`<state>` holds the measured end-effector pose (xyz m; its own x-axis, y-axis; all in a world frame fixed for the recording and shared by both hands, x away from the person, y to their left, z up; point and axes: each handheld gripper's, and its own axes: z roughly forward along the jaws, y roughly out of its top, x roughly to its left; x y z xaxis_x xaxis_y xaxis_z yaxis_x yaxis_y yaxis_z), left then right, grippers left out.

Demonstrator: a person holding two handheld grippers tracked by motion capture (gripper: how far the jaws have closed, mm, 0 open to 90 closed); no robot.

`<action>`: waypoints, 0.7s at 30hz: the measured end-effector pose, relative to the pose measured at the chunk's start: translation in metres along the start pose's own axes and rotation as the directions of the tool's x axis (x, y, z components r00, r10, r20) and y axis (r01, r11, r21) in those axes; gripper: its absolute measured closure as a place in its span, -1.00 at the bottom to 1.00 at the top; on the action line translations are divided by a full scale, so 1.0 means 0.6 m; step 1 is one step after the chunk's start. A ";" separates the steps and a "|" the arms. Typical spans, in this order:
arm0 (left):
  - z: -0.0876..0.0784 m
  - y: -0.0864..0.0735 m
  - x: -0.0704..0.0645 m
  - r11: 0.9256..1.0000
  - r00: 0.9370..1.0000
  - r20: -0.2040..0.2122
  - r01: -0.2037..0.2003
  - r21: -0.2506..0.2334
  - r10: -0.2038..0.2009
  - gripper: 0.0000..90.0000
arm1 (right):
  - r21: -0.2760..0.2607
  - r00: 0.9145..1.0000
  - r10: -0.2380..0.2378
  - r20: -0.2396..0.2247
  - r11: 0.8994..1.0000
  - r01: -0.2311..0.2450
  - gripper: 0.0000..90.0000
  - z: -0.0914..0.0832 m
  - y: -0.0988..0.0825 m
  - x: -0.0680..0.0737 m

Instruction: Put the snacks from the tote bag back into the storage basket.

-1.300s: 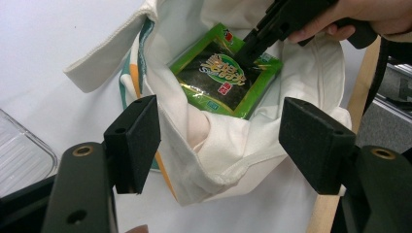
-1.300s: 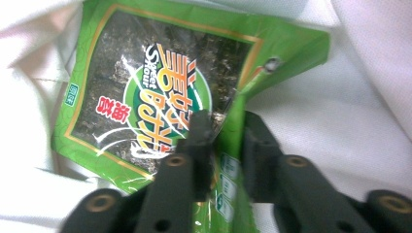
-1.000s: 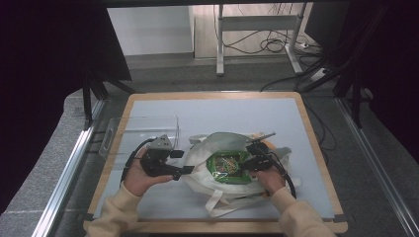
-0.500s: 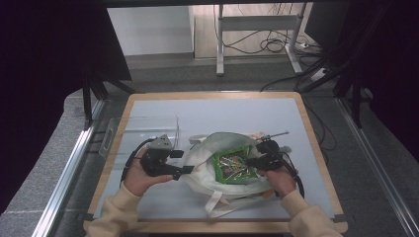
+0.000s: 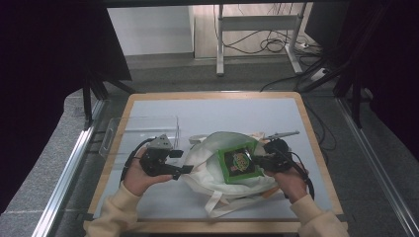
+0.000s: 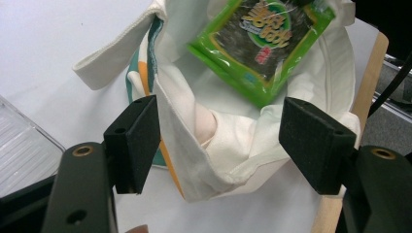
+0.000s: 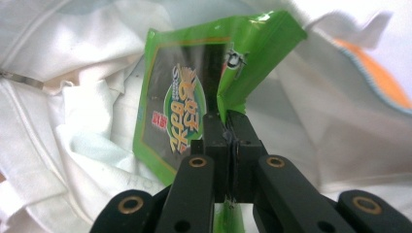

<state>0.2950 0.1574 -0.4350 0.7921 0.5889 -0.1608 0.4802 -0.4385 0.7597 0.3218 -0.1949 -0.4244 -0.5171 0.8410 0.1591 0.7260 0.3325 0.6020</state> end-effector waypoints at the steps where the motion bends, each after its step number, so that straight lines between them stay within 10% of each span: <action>1: 0.000 0.000 0.001 1.000 1.000 0.000 -0.004 0.000 0.004 -0.31 | -0.008 1.000 -0.006 -0.001 1.000 0.006 0.94 -0.005 0.000 0.001; 21: 0.001 -0.002 0.002 1.000 1.000 -0.009 0.013 0.002 -0.013 -0.31 | -0.131 0.990 -0.124 -0.073 0.985 0.114 0.95 -0.074 -0.003 -0.017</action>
<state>0.2959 0.1582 -0.4368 0.7822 0.6009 -0.1646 0.4912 -0.4321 0.7563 0.3060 -0.2231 -0.3926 -0.6346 0.7601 0.1397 0.5966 0.3670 0.7137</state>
